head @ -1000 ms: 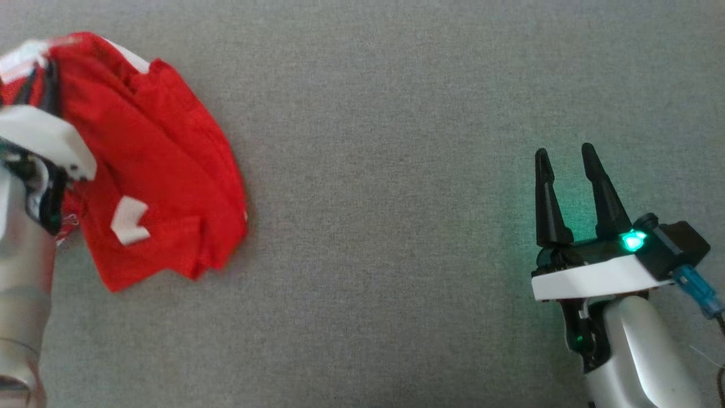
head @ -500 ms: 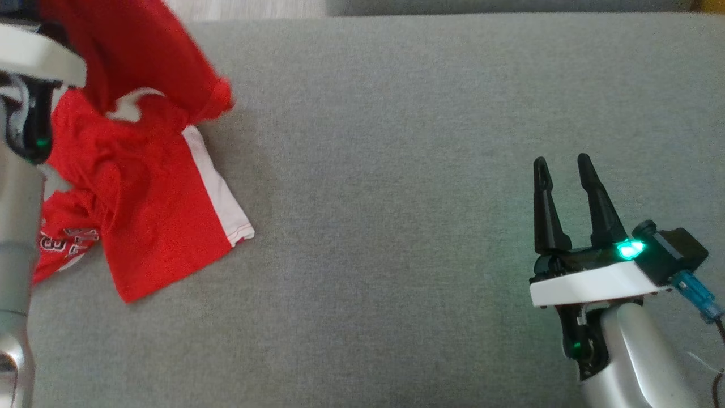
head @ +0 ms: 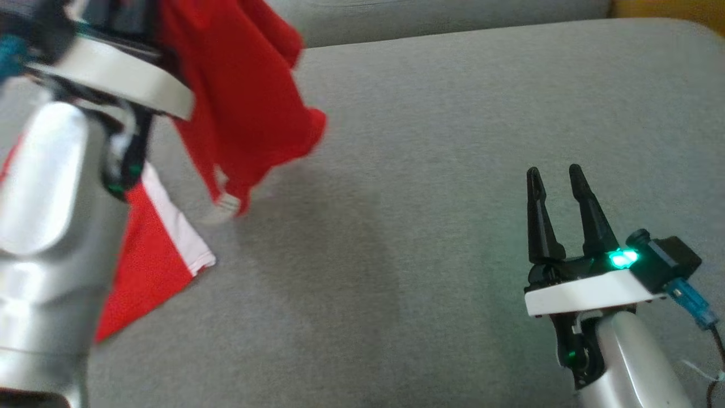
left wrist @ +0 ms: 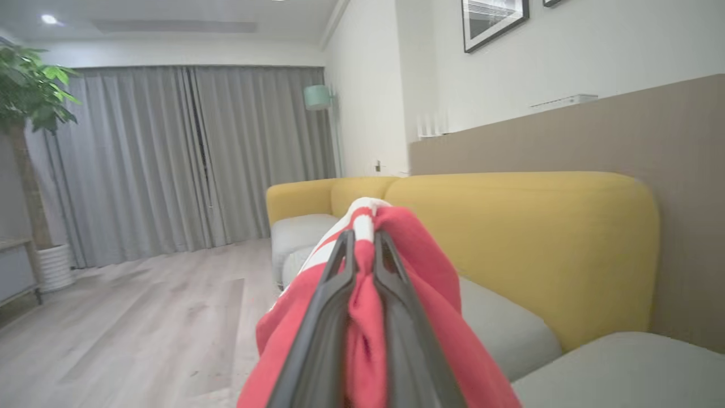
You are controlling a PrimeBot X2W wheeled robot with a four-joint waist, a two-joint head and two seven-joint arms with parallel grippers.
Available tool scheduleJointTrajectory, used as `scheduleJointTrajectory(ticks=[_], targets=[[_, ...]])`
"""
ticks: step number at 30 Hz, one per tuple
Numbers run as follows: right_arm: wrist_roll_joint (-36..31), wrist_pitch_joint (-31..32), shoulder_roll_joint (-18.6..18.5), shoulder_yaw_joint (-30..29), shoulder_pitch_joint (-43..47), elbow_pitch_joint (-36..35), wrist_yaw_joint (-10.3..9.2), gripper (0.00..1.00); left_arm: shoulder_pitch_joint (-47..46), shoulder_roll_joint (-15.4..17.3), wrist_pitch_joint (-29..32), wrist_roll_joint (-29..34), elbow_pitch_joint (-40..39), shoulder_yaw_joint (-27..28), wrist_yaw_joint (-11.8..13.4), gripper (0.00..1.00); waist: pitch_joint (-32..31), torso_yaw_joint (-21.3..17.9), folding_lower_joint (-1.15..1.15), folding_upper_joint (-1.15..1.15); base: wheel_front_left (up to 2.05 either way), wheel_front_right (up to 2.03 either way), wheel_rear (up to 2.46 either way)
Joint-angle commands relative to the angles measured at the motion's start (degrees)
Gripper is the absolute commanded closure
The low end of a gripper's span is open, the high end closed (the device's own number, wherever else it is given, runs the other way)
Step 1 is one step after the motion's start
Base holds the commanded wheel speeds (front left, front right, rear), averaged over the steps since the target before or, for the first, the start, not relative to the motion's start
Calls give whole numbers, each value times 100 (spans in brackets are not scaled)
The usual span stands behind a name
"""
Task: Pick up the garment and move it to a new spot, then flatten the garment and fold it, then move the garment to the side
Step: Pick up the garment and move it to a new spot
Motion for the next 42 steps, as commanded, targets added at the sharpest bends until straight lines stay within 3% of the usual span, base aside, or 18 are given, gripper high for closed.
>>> scheduleJointTrajectory(ticks=[1, 13, 14, 15, 21, 28, 37, 42], targets=[[64, -62, -23, 142, -166, -209, -4, 0, -171, 107, 97, -36, -351, 100, 65, 100, 5, -228, 1, 0, 0, 0, 0], [317, -62, -23, 331, -417, -333, -4, 0, 3, -589, 374, 27, -442, -520, 267, 100, 349, -1230, 1, 0, 0, 0, 0], [343, -62, -23, 342, -432, -340, -4, 0, -36, -644, 326, 60, -354, -544, 300, 47, 384, -1302, 1, 0, 0, 0, 0], [368, -62, -23, 359, -444, -347, -4, 0, -78, -691, 278, 97, -249, -572, 325, 0, 421, -1379, 1, 0, 0, 0, 0], [442, -62, -23, 340, -439, -389, -4, 0, -353, -807, -129, 215, 366, -576, 381, 0, 513, -1544, 1, 0, 0, 0, 0], [303, -62, -23, 163, -322, -364, -4, 0, -191, -589, -719, 190, 671, -421, 334, 0, 357, -1193, 1, 0, 0, 0, 0], [-43, -62, -23, -43, -20, -273, -4, 0, 1291, -184, -1338, 100, 279, -285, 378, 0, -104, -401, 1, 0, 0, 0, 0], [-196, -62, -23, -121, 173, -225, -4, 0, 2452, -216, -1454, -7, -250, -121, 565, 0, -294, -92, 1, 0, 0, 0, 0]])
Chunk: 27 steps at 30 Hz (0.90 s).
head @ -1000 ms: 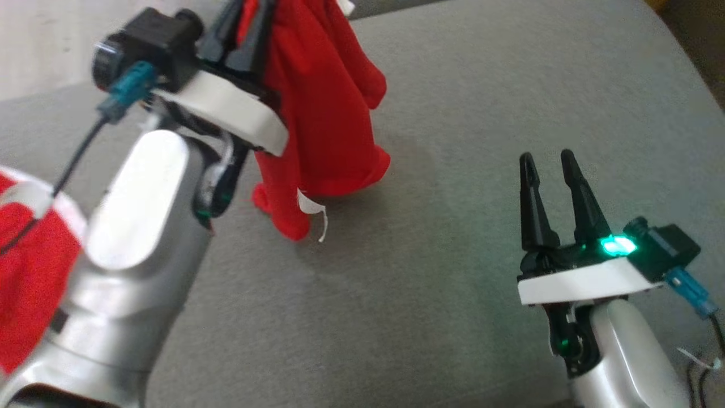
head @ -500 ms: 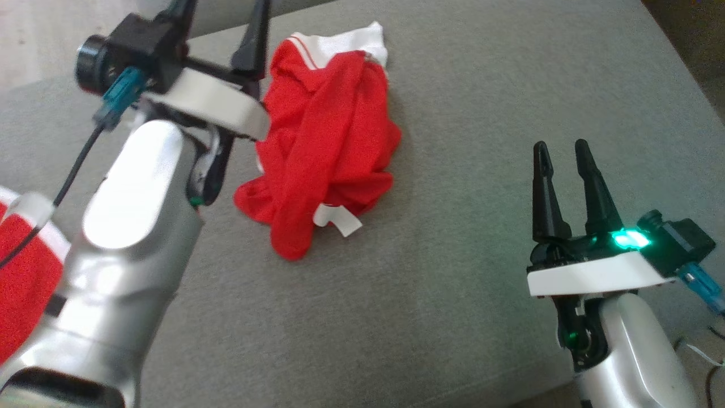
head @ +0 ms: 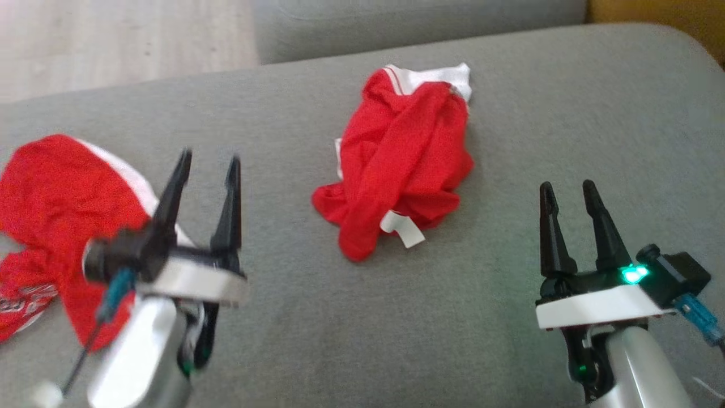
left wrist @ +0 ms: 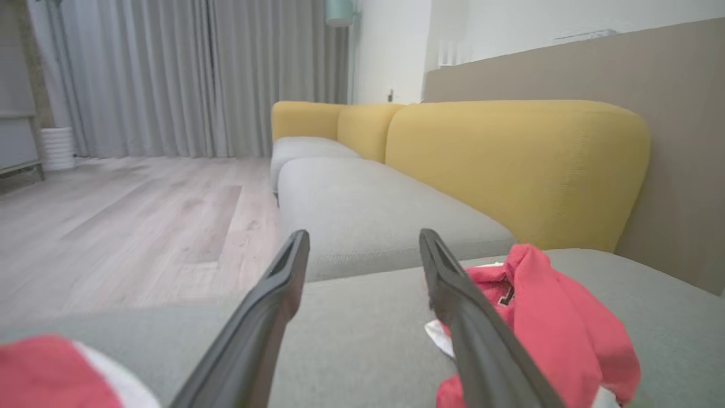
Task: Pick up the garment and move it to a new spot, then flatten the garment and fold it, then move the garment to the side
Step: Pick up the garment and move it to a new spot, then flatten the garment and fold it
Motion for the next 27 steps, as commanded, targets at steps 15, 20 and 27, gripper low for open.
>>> scheduleJointTrajectory(ticks=[15, 20, 27], targets=[[-420, -61, -26, 43, 130, -83, -4, 0, 1384, -713, -76, 564, -1175, 828, 10, 0, -196, 719, 1, 0, 0, 0, 0], [-506, -61, -26, 474, -79, 223, -4, 0, 1332, -881, -76, 718, -1085, 932, -155, 0, -64, 952, 1, 0, 0, 0, 0], [-225, -53, -26, 1192, -586, 1243, -4, 0, 1344, -1076, -76, 844, -911, 1059, -353, 0, 46, 1341, 1, 0, 0, 0, 0]])
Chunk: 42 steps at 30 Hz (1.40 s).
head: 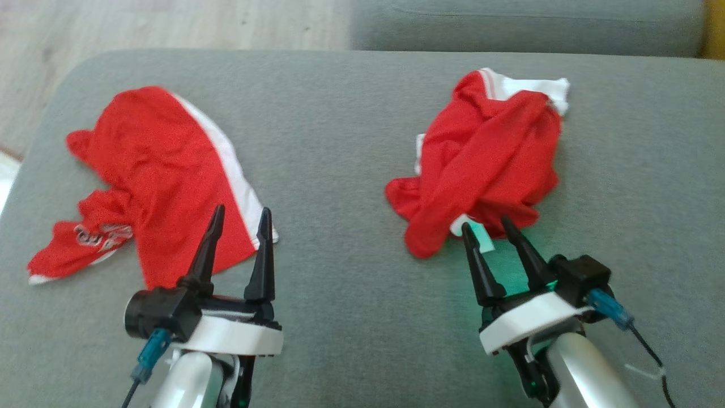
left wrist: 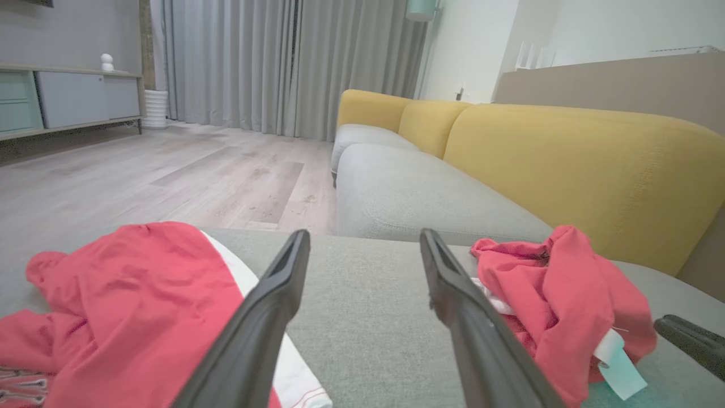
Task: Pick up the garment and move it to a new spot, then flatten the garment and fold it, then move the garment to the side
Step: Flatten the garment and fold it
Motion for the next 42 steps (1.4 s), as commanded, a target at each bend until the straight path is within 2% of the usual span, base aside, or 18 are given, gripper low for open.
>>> scheduleJointTrajectory(ticks=[1, 12, 13, 14, 20, 26, 31, 36, 40, 42], targets=[[70, -54, -23, 170, -272, -16, -4, 0, -234, -1, -53, 48, -158, 221, -33, 0, 43, 149, 0, 0, 0, 0, 0], [413, -60, -23, 330, -1088, 1337, -4, 0, -223, -171, -53, 136, -105, 332, -228, 0, 184, 644, 0, 0, 0, 0, 0], [487, -60, -23, 366, -1148, 1416, -4, 24, -220, -180, -53, 143, -104, 334, -239, 0, 191, 664, 0, 0, 0, 0, 0], [539, -60, -23, 408, -1210, 1474, -4, 100, -214, -187, -53, 148, -102, 342, -247, 0, 194, 673, 0, 0, 0, 0, 0], [667, -61, -23, 268, -1382, 975, -4, 100, -211, -213, -53, 139, -59, 430, -285, 0, 66, 681, 0, 0, 0, 0, 0], [854, -62, -23, 740, -1987, 314, -4, 100, -125, -226, -53, 72, -16, 474, -307, 0, -191, 620, 0, 0, 0, 0, 0], [1329, -62, -23, 1038, -3362, 199, -4, 100, -46, -229, -53, 3, 13, 447, -314, 0, -413, 621, 0, 0, 0, 0, 0], [1916, -62, -23, 854, -4258, 203, -4, 100, 38, -230, -53, -87, 8, 433, -282, 0, -547, 622, 0, 0, 0, 0, 0], [1820, -62, -63, 616, -4538, 373, -4, 100, 144, -230, -53, -143, -65, 546, -218, 0, -590, 468, 0, 0, 0, 0, 0], [1773, -62, -265, 553, -4470, 440, -4, 100, 194, -230, -53, -179, -107, 620, -197, 0, -584, 337, 0, 0, 0, 0, 0]])
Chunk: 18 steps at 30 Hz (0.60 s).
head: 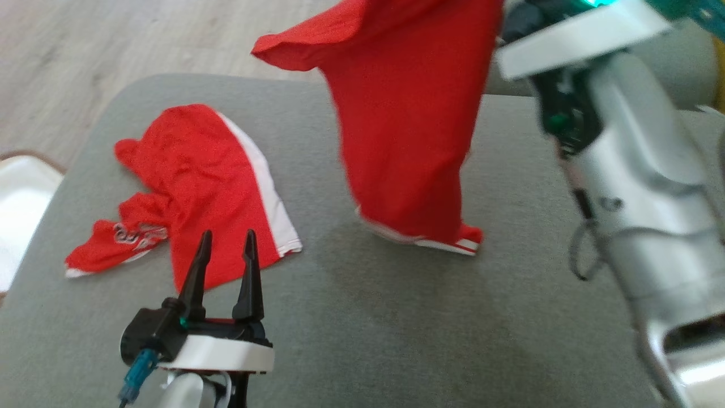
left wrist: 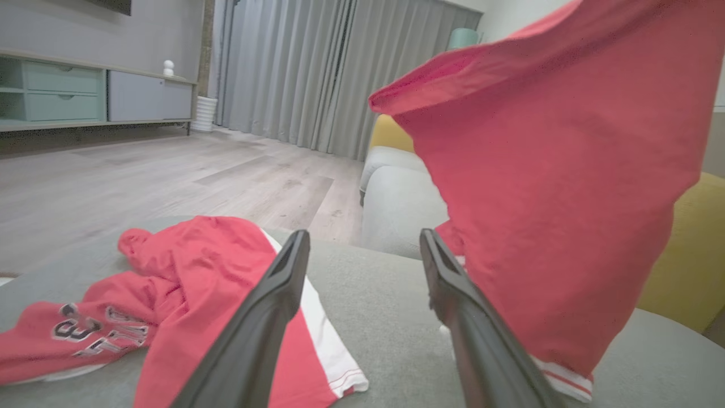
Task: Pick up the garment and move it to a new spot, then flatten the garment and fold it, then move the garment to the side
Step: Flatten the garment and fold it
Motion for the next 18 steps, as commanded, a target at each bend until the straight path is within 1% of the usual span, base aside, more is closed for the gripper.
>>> scheduleJointTrajectory(ticks=[1, 3, 7, 10, 13, 15, 16, 17, 18], targets=[[-13, -22, -181, -70, 68, -98, -4, 100, -172, -7, -54, -24, -235, 211, 24, 0, 1, -165, 0, 0, 0, 0, 0], [57, 59, -548, -140, 297, -62, -4, 100, -158, -8, -54, -26, -246, 209, 18, 0, 0, -289, 0, 0, 0, 0, 0], [142, 389, -1417, -371, 904, 153, -4, 100, -198, -8, -54, -33, -282, 178, 17, 0, 62, -524, 0, 0, 0, 0, 0], [114, 595, -1927, -571, 1371, 442, -4, 100, -252, -8, -55, -20, -282, 131, 10, 0, 116, -649, 0, 0, 0, 0, 0], [79, 811, -2179, -792, 1753, 820, -4, 100, -269, -8, -55, -23, -265, 115, 19, 0, 153, -763, 0, 0, 0, 0, 0], [3, 926, -2220, -972, 1904, 1098, -4, 100, -259, -8, -55, -13, -240, 116, 16, 0, 178, -852, 0, 0, 0, 0, 0], [-65, 961, -2214, -1092, 1954, 1250, -4, 17, -257, -8, -55, -1, -229, 120, 13, 0, 185, -893, 0, 0, 0, 0, 0], [-143, 989, -2173, -1196, 1987, 1376, -4, 0, -252, -8, -55, 3, -223, 132, 13, 0, 187, -939, 0, 0, 0, 0, 0], [-186, 1004, -2106, -1305, 2011, 1467, -4, 0, -247, -8, -55, 3, -221, 142, 13, 0, 192, -979, 0, 0, 0, 0, 0]])
